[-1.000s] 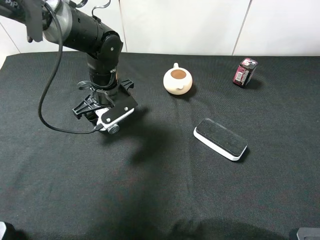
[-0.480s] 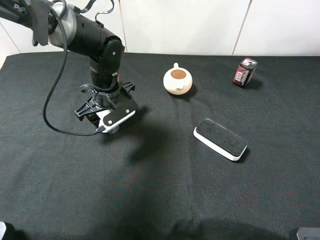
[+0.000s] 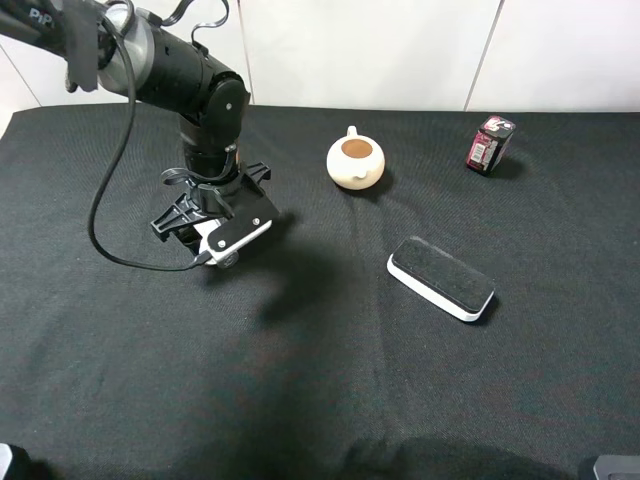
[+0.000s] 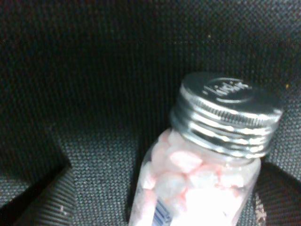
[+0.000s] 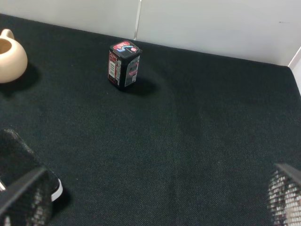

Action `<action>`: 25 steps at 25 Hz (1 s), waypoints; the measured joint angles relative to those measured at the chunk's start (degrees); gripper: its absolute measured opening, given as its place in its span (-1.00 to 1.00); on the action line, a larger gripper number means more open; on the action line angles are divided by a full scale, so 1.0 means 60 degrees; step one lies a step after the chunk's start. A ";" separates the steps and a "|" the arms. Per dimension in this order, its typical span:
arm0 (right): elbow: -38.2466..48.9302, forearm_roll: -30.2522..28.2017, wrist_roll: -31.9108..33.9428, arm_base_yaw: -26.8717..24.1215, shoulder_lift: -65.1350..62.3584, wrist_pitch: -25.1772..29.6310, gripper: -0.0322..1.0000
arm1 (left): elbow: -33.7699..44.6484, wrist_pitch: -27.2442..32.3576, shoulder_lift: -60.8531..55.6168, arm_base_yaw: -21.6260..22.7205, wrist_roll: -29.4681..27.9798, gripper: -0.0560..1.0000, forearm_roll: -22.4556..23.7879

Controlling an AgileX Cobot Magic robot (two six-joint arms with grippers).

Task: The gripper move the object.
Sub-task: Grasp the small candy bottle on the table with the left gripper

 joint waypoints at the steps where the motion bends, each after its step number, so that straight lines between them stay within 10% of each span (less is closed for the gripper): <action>1: 0.0000 0.0000 0.0000 0.0000 0.0000 0.0000 0.41 | 0.0000 0.0000 0.0000 0.0000 -0.0128 0.67 0.0000; 25: 0.0000 0.0000 0.0000 0.0000 0.0000 0.0000 0.41 | 0.0000 -0.0651 0.0029 -0.0028 -0.1033 0.67 0.0000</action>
